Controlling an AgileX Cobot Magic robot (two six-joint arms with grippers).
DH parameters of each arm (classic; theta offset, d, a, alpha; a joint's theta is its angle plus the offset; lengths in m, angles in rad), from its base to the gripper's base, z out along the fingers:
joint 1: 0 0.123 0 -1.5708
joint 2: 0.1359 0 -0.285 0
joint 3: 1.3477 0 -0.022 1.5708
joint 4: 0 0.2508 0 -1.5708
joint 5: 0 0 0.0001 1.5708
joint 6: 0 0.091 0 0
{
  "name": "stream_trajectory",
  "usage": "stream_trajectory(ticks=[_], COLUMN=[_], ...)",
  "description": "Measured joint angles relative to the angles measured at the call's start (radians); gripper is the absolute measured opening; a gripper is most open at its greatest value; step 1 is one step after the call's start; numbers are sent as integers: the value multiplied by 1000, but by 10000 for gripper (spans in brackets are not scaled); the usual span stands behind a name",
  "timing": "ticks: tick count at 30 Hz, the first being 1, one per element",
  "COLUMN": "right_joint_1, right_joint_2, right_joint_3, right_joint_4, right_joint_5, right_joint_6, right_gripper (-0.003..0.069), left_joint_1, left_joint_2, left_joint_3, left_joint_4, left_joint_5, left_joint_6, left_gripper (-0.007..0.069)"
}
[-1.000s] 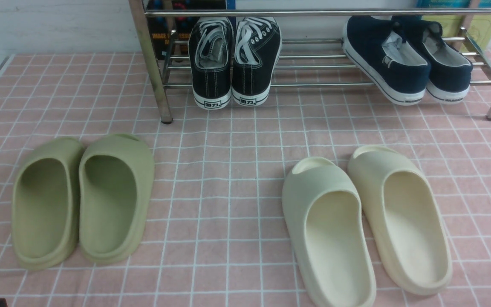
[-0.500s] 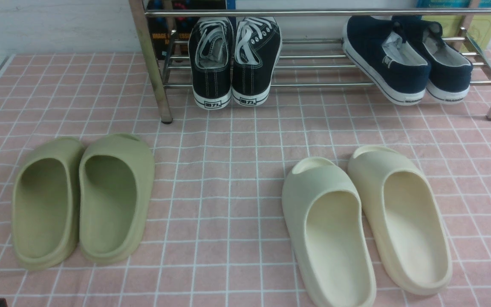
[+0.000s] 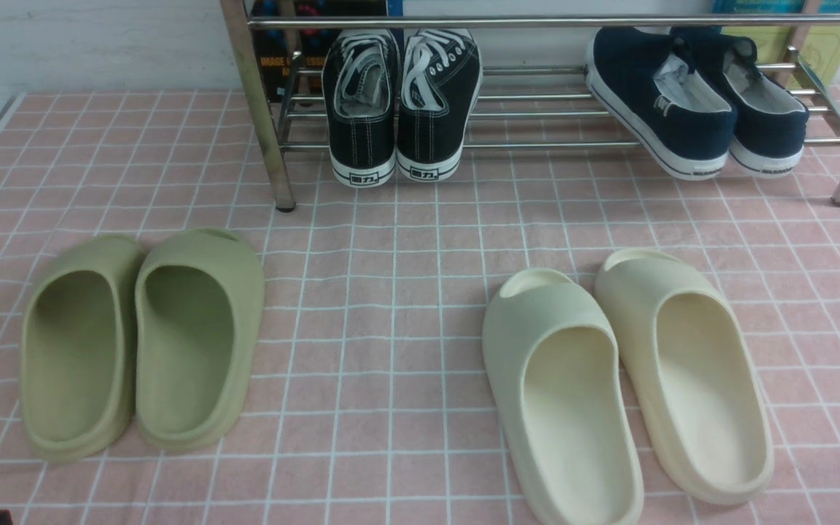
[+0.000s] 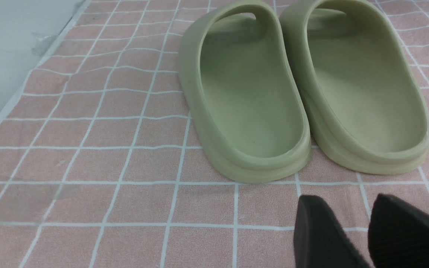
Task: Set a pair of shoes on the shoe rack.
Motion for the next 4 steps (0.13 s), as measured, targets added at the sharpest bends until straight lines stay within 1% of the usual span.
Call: stream_trajectory(ticks=[4], right_joint_1=[0], right_joint_2=[0], right_joint_3=[0], right_joint_4=[0], right_joint_5=[0], right_joint_6=[0], right_gripper=[50], left_joint_1=[0], left_joint_2=[0], left_joint_3=[0], left_joint_4=[0], left_joint_5=[0], left_joint_6=[0], left_gripper=[239])
